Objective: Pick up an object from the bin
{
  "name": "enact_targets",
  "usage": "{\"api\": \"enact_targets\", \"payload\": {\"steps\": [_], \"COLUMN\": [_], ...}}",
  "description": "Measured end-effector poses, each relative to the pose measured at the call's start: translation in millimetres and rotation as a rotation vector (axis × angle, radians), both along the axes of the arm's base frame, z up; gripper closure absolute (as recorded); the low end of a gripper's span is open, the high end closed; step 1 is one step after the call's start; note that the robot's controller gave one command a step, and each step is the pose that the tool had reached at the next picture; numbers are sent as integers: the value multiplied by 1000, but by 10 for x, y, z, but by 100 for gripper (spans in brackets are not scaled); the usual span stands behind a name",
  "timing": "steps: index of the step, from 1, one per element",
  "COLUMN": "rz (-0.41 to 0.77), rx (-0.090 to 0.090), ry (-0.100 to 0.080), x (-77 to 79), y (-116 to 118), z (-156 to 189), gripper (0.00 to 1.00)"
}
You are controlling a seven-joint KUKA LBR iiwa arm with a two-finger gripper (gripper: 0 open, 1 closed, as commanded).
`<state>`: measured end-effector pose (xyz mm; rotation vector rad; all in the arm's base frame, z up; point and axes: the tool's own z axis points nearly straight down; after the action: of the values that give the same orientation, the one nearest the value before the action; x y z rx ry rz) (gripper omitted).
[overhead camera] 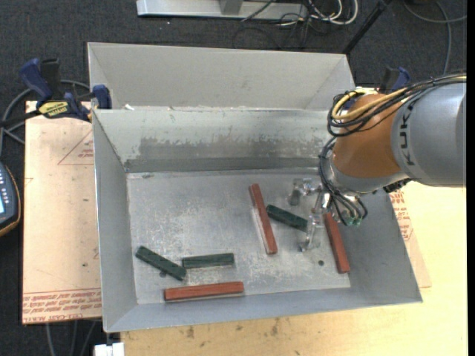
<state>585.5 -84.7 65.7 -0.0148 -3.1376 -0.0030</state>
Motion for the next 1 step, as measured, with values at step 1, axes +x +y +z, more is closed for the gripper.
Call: {"api": "enact_targets", "payload": {"steps": [1], "rz": [172], "rx": [0], "ry": [-4], "x": [-386], "y": [239], "z": [41], "gripper": [0]}}
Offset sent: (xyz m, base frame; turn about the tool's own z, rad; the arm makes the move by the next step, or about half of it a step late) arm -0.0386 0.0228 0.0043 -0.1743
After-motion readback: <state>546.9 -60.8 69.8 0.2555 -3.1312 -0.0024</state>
